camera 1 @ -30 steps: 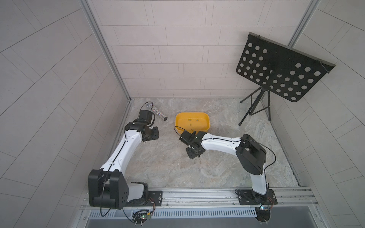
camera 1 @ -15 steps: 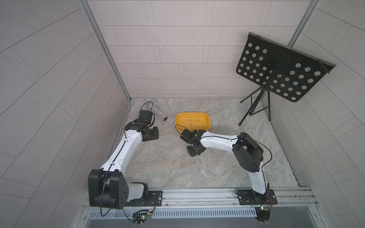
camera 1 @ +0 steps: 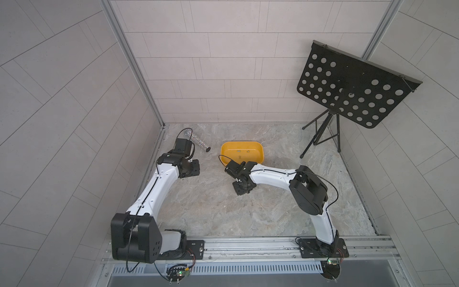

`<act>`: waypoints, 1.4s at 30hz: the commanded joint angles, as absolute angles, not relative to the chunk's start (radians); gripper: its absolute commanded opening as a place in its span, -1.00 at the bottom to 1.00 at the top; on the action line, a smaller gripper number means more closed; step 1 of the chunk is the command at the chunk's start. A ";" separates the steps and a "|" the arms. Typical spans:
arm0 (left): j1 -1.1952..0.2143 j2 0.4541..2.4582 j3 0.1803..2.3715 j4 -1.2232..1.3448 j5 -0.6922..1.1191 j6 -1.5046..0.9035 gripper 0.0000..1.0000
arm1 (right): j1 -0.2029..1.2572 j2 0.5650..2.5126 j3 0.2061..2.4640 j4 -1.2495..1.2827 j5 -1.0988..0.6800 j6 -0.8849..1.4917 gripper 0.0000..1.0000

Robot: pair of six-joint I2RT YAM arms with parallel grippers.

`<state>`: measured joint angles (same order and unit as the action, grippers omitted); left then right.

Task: Put the screws on the desktop into the storage box
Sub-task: Pick up the screw from the center of the board, then place the screw in the storage box.

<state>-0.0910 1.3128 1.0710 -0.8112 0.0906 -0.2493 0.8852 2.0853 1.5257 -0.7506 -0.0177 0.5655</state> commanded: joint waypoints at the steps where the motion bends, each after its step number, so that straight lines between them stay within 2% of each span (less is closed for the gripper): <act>1: -0.083 1.318 1.060 -0.805 0.094 -0.236 -0.12 | 0.874 2.108 1.501 -0.781 -0.003 0.572 -0.66; 9: -0.083 1.316 1.059 -0.807 0.095 -0.235 -0.12 | 0.873 2.089 1.474 -0.778 -0.001 0.574 -0.81; 15: -0.083 1.316 1.058 -0.806 0.093 -0.236 -0.12 | 0.873 1.993 1.471 -0.810 0.036 0.555 -0.95; 27: -0.084 1.311 1.058 -0.803 0.098 -0.236 -0.12 | 0.831 1.821 1.565 -0.917 0.104 0.495 -0.95; 33: -0.083 1.310 1.058 -0.804 0.102 -0.235 -0.12 | 0.723 1.895 1.730 -0.942 0.085 0.453 -0.96; 42: -0.084 1.312 1.058 -0.800 0.112 -0.235 -0.12 | 0.601 2.163 2.055 -0.988 0.038 0.428 -0.95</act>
<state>-0.0910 1.3128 1.0706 -0.7990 0.1089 -0.2485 0.6231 2.0926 1.9869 -0.9310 0.0532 0.4431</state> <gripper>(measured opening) 0.440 0.090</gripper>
